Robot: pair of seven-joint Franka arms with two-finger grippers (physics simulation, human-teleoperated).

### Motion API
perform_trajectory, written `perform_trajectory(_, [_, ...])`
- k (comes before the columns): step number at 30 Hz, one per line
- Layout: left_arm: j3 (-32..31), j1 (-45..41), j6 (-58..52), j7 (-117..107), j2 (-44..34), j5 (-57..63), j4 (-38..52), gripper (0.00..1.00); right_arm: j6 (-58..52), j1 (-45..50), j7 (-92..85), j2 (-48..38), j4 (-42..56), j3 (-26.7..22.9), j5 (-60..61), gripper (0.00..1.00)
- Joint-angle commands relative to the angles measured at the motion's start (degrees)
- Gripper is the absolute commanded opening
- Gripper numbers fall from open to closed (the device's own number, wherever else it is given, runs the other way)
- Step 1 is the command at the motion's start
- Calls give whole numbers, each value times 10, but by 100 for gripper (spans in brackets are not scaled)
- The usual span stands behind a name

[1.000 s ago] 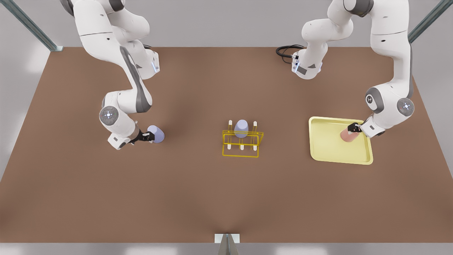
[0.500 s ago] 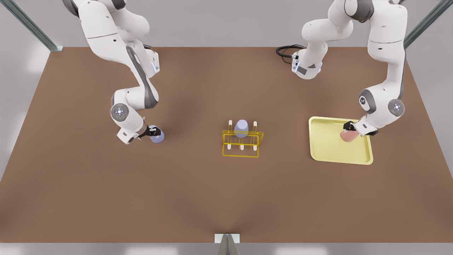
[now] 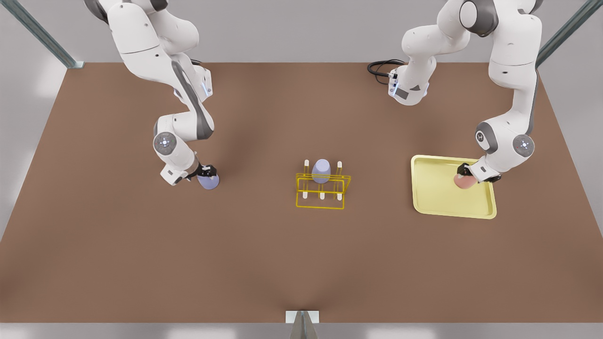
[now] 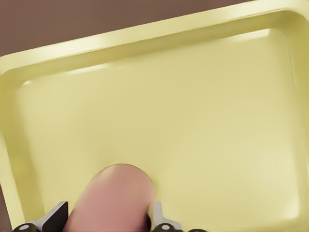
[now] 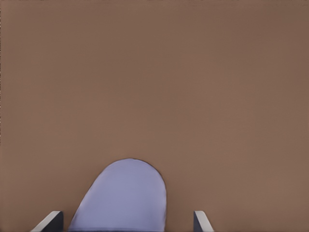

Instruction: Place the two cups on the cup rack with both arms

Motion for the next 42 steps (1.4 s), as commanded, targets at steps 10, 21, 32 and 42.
perform_trajectory(10, [0, 0, 1, -4, 8, 2, 0, 83, 100, 18, 6, 5, -39, 0, 1, 100])
perform_trajectory(21, [0, -6, -26, -27, -10, 2, 7, 79, 98, 24, -3, 10, -44, 0, 1, 100])
perform_trajectory(32, [-43, -80, -297, -218, -34, 7, 178, 81, 94, 24, -7, 14, -53, 0, 0, 100])
perform_trajectory(42, [-192, -171, -468, -578, 165, 1, 549, 81, 94, 23, -8, 17, -51, 0, 0, 90])
